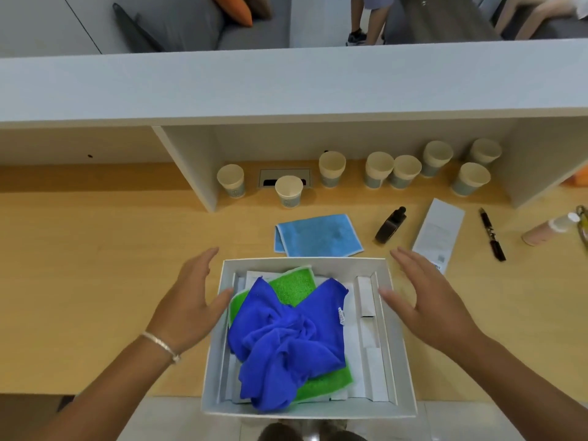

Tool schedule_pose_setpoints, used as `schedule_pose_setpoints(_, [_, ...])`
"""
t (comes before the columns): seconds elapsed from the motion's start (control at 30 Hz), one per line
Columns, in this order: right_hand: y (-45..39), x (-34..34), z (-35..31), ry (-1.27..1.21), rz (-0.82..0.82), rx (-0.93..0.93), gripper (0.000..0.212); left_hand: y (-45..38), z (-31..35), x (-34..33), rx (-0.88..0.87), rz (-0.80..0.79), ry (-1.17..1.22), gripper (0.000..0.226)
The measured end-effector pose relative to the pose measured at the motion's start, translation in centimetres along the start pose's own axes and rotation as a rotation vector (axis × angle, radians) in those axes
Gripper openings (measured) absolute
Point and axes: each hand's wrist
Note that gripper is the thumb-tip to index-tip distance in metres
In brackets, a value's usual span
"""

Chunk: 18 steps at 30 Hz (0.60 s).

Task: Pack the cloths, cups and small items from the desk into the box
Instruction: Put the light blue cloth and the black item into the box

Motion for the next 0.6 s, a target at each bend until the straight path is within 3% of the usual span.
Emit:
schedule_pose_setpoints(0.13, [-3.5, 0.4, 0.5, -0.009, 0.083, -0.049, 0.067, -6.1, 3.4, 0.1, -0.170, 0.010, -0.077, 0.054])
schedule_pose_setpoints(0.27, [-7.6, -0.3, 1.0, 0.029, 0.052, -0.073, 0.066, -11.9, 6.3, -2.3, -0.268, -0.157, -0.237, 0.051])
schedule_pose_setpoints(0.47, [-13.2, -2.1, 0.9, 0.147, -0.015, -0.084, 0.068, -18.6, 8.1, -7.9, -0.282, -0.430, -0.572, 0.065])
schedule_pose_setpoints(0.6, [-13.9, -1.2, 1.9, 0.190, 0.194, -0.111, 0.073, -21.0, 7.6, -11.3, -0.295, -0.491, -0.715, 0.092])
Point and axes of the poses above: each hand's wrist, its own y-axis away from the middle knuckle, its own x-axis out of the back of the hand, z = x × y, and after that the axes turned 8 degrees about x, right-handed
